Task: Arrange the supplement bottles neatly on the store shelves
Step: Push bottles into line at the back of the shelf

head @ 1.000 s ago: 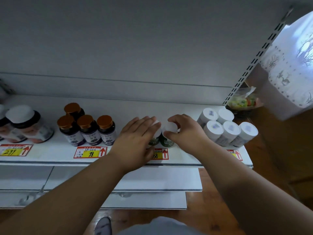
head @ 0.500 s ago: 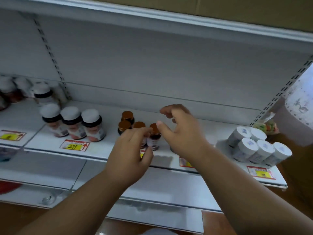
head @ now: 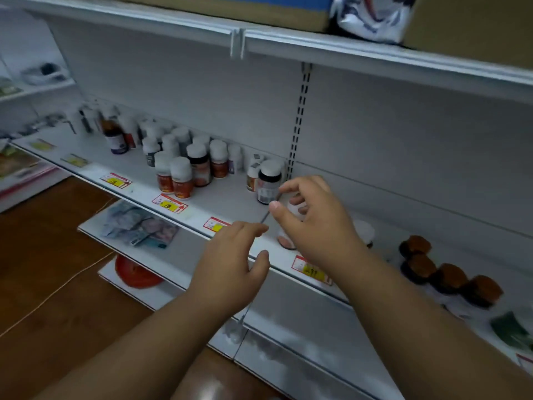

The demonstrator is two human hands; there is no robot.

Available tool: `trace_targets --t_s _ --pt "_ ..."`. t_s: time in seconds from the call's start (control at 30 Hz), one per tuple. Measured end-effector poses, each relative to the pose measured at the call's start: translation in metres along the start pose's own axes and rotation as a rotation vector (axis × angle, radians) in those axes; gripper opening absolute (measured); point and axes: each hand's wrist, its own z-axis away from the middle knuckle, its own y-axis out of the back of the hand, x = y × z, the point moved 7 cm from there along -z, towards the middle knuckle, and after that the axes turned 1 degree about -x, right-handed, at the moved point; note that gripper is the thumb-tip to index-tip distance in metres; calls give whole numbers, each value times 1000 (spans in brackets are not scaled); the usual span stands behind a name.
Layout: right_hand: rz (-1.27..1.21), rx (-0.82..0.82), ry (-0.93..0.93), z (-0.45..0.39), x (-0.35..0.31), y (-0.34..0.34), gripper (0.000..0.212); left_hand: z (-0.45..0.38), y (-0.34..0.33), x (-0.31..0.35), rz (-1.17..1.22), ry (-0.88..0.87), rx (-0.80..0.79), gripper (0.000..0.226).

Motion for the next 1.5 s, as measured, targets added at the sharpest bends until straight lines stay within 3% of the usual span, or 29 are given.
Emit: trace_targets --t_s 0.23,0.37,0.47,0.57,0.7,0.83,1.03,1.27,1.5 --pt "364 -94 -95 -131 40 -47 41 -61 0 -59 62 56 17 47" --pt "534 -295 -261 -187 87 -81 51 -93 4 -84 44 73 -9 45" --pt "614 -333 -256 -201 98 -99 47 -108 4 -99 49 46 -49 44" --pt "650 -268 -255 -208 98 -103 23 -120 2 -112 52 5 -96 43" --pt "513 -180 -263 -198 85 -89 28 -137 9 -133 103 -41 -132 47" --pt "244 -207 -263 -173 48 -75 26 -154 26 -154 265 -22 -138 52" --pt "-215 -149 -369 -145 6 -70 34 -157 31 -169 430 -123 -391 61" --pt "-182 43 -451 -108 -3 -63 29 -141 17 -158 549 -186 -618 43" --pt "-193 250 -472 -90 7 -37 25 -147 6 -117 590 -283 -497 28"
